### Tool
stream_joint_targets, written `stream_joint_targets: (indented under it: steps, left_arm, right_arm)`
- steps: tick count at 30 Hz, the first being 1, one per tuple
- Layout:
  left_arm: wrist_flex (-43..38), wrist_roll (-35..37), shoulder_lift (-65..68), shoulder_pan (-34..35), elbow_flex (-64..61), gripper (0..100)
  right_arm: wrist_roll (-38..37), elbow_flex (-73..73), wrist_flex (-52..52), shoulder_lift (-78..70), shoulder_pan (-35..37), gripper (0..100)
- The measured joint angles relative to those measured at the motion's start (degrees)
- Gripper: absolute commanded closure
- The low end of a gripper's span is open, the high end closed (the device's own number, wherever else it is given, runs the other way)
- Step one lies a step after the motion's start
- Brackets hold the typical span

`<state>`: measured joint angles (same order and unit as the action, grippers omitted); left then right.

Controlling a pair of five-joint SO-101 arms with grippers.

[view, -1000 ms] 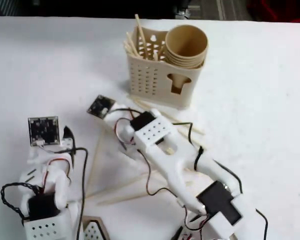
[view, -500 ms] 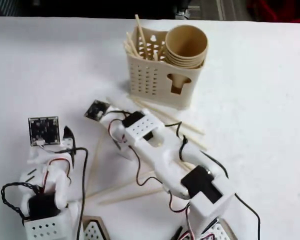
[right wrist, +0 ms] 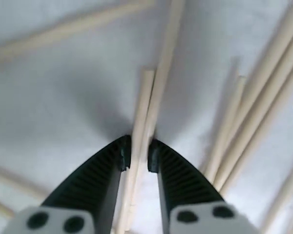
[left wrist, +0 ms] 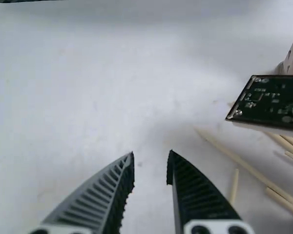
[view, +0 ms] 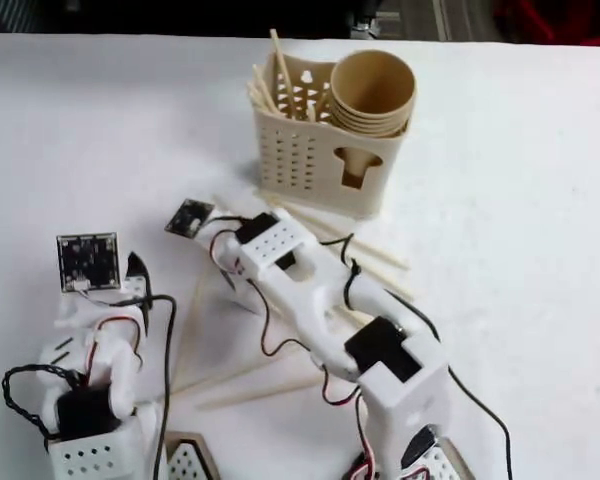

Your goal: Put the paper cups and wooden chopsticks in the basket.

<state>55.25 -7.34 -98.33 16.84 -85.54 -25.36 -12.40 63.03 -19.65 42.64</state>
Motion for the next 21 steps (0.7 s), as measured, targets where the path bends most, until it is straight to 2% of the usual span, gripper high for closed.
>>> stream_joint_targets:
  steps: [6, 21]
  left_arm:
    - [0.0, 0.0, 0.0, 0.0, 0.0, 87]
    - [0.0, 0.0, 0.0, 0.0, 0.0, 87]
  right_arm:
    - [-0.7, 0.4, 2.9, 1.9, 0.2, 97.9]
    - [-0.9, -3.4, 5.5, 18.2, -1.9, 97.9]
